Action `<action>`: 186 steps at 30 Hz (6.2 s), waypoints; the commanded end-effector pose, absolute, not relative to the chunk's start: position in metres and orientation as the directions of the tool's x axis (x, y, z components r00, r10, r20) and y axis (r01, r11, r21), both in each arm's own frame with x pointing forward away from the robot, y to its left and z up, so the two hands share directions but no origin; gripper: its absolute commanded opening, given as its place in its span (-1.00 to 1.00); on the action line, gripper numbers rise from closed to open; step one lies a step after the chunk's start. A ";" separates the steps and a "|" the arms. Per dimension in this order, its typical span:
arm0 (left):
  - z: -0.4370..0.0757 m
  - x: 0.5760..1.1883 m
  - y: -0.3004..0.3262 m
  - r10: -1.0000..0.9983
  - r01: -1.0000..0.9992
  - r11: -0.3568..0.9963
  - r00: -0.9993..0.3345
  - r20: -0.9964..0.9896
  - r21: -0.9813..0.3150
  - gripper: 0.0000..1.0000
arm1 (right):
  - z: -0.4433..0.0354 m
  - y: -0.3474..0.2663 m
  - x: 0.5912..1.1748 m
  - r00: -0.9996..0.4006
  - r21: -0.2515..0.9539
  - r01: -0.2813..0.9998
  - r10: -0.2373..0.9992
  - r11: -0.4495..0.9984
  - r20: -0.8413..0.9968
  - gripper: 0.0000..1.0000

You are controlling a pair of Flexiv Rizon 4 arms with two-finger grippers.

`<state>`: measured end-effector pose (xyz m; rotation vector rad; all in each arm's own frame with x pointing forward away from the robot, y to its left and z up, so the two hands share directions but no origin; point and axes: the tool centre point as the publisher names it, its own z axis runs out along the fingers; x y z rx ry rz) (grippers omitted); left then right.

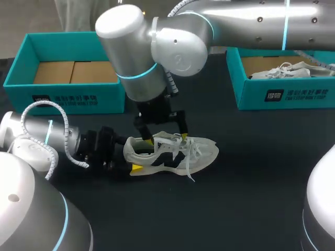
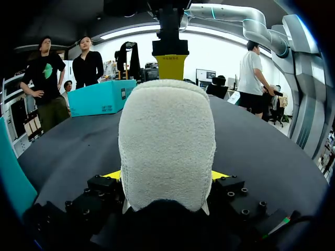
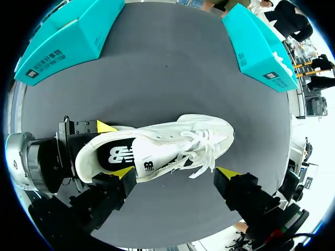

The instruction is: Take the shoe out of the shoebox, open the shoe tongue, remove and reinsert the insole, then place the shoe into the shoebox

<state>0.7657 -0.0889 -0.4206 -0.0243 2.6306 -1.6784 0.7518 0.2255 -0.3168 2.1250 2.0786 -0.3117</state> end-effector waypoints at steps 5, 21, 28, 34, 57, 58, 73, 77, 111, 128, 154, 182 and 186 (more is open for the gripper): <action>-0.422 0.767 -0.089 -0.025 -0.002 0.425 -1.000 -0.009 -0.905 -1.00 | -0.335 0.237 0.758 -0.001 -0.065 0.998 0.954 -0.020 -0.300 1.00; -0.422 0.767 -0.089 -0.025 -0.002 0.425 -1.000 -0.009 -0.905 -1.00 | -0.336 0.211 0.760 0.049 -0.073 0.994 0.942 -0.077 -0.332 -0.51; -0.422 0.767 -0.089 -0.025 -0.002 0.425 -1.000 -0.009 -0.905 -1.00 | -0.326 0.209 0.763 0.073 -0.046 0.995 0.958 -0.089 -0.276 -1.00; -0.422 0.767 -0.089 -0.025 -0.002 0.425 -1.000 -0.009 -0.905 -1.00 | -0.319 0.206 0.765 0.086 -0.037 0.995 0.986 -0.092 -0.142 -1.00; -0.422 0.767 -0.089 -0.025 -0.002 0.425 -1.000 -0.009 -0.905 -1.00 | -0.314 0.132 0.766 0.208 -0.053 0.973 0.948 -0.227 -0.239 -1.00; -0.422 0.767 -0.089 -0.025 -0.002 0.425 -1.000 -0.009 -0.905 -1.00 | -0.315 0.131 0.766 0.206 -0.060 0.972 0.943 -0.229 -0.262 -1.00; -0.422 0.767 -0.089 -0.025 -0.002 0.425 -1.000 -0.009 -0.905 -1.00 | -0.351 0.118 0.766 0.181 -0.157 0.947 0.868 -0.281 -0.463 -1.00; -0.422 0.767 -0.089 -0.025 -0.002 0.425 -1.000 -0.009 -0.905 -1.00 | -0.360 0.116 0.764 0.206 -0.161 0.940 0.875 -0.302 -0.438 -1.00; -0.422 0.767 -0.089 -0.025 -0.002 0.425 -1.000 -0.009 -0.905 -1.00 | -0.261 0.144 0.765 -0.036 0.227 0.972 0.992 0.064 -0.124 1.00; -0.422 0.767 -0.089 -0.025 -0.002 0.425 -1.000 -0.009 -0.905 -1.00 | -0.247 0.174 0.772 -0.362 0.166 0.914 0.929 0.370 -0.079 1.00; -0.422 0.767 -0.089 -0.025 -0.002 0.425 -1.000 -0.009 -0.905 -1.00 | -0.233 0.196 0.790 -0.966 0.100 0.204 0.216 0.974 -0.143 1.00; -0.422 0.767 -0.089 -0.025 -0.002 0.425 -1.000 -0.009 -0.905 -1.00 | -0.255 0.216 0.800 -0.972 0.101 0.173 0.186 0.980 -0.142 -1.00; -0.422 0.767 -0.089 -0.025 -0.002 0.425 -1.000 -0.009 -0.905 -1.00 | -0.256 0.217 0.798 -0.974 0.091 0.168 0.179 0.982 -0.138 -1.00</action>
